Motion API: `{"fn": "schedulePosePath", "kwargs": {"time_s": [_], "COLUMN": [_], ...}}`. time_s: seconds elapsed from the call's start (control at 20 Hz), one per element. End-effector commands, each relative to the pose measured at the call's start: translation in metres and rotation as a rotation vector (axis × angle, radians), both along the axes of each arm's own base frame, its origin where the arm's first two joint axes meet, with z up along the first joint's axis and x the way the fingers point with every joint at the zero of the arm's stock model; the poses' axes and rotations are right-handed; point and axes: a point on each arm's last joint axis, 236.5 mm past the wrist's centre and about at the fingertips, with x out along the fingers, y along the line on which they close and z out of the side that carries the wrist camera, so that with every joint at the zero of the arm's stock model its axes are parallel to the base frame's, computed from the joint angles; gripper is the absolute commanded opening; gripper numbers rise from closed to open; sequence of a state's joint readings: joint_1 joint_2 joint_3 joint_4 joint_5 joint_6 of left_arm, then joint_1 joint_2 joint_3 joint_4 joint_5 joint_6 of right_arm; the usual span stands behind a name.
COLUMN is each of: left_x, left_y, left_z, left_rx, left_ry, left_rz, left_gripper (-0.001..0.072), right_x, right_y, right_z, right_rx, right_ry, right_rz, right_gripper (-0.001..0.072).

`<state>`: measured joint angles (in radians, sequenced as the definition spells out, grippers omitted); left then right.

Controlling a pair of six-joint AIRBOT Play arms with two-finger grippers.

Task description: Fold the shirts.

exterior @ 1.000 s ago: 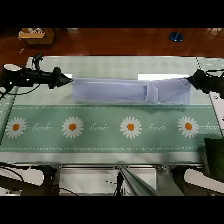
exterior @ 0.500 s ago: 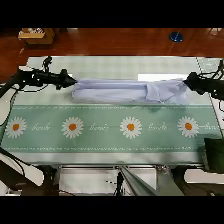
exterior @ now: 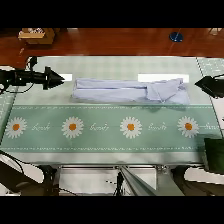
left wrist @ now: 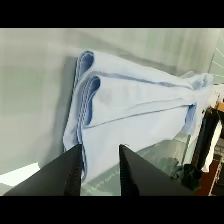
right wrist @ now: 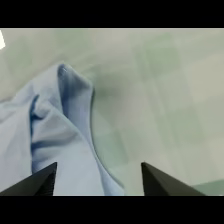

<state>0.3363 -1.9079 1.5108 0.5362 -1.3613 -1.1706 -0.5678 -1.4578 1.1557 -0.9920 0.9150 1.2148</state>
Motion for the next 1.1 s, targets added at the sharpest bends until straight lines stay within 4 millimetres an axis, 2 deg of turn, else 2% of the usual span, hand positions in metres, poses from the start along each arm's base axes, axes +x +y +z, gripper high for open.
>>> {"fn": "schedulePosePath", "kwargs": {"time_s": [0.0, 0.15, 0.25, 0.35, 0.45, 0.65, 0.7, 0.8, 0.85, 0.9, 0.95, 1.0, 1.05], "left_x": [-0.016, -0.018, -0.019, -0.020, -0.021, -0.023, -0.023, -0.024, -0.027, -0.029, -0.033, -0.039, -0.042], "left_y": [0.005, -0.009, -0.017, -0.024, -0.027, -0.028, -0.028, -0.028, -0.029, -0.030, -0.034, -0.039, -0.046], "left_z": [0.014, 0.020, 0.020, 0.019, 0.019, 0.015, 0.015, 0.016, 0.016, 0.017, 0.019, 0.021, 0.023], "left_rx": [-0.012, -0.009, -0.007, -0.007, -0.004, 0.013, 0.013, 0.010, 0.005, -0.002, -0.010, -0.018, -0.023], "left_ry": [0.019, 0.009, 0.009, 0.009, 0.010, 0.017, 0.017, 0.020, 0.024, 0.030, 0.036, 0.043, 0.047], "left_rz": [-0.046, -0.080, -0.098, -0.112, -0.122, -0.133, -0.133, -0.137, -0.146, -0.156, -0.176, -0.202, -0.222], "left_gripper": [0.0289, 0.0289, 0.0289, 0.0289, 0.0193, 0.0187, 0.0188, 0.0187, 0.0187, 0.0184, 0.0123, 0.0022, 0.0023], "right_x": [-0.023, -0.009, 0.004, 0.012, 0.018, 0.042, 0.044, 0.046, 0.045, 0.044, 0.042, 0.041, 0.038], "right_y": [0.004, 0.024, 0.046, 0.063, 0.077, 0.120, 0.129, 0.143, 0.148, 0.151, 0.154, 0.156, 0.158], "right_z": [-0.012, -0.034, -0.046, -0.062, -0.079, -0.088, -0.087, -0.081, -0.072, -0.061, -0.047, -0.030, -0.014], "right_rx": [0.134, 0.286, 0.382, 0.414, 0.418, 0.454, 0.450, 0.447, 0.462, 0.468, 0.460, 0.448, 0.434], "right_ry": [0.102, 0.106, 0.097, 0.109, 0.130, 0.090, 0.085, 0.073, 0.073, 0.064, 0.050, 0.031, 0.012], "right_rz": [-0.022, -0.047, -0.031, -0.008, 0.000, 0.052, 0.076, 0.136, 0.164, 0.198, 0.234, 0.262, 0.285], "right_gripper": [0.0618, 0.0618, 0.0619, 0.0619, 0.0619, 0.0604, 0.0540, 0.0182, 0.0034, 0.0033, 0.0033, 0.0033, 0.0033]}}
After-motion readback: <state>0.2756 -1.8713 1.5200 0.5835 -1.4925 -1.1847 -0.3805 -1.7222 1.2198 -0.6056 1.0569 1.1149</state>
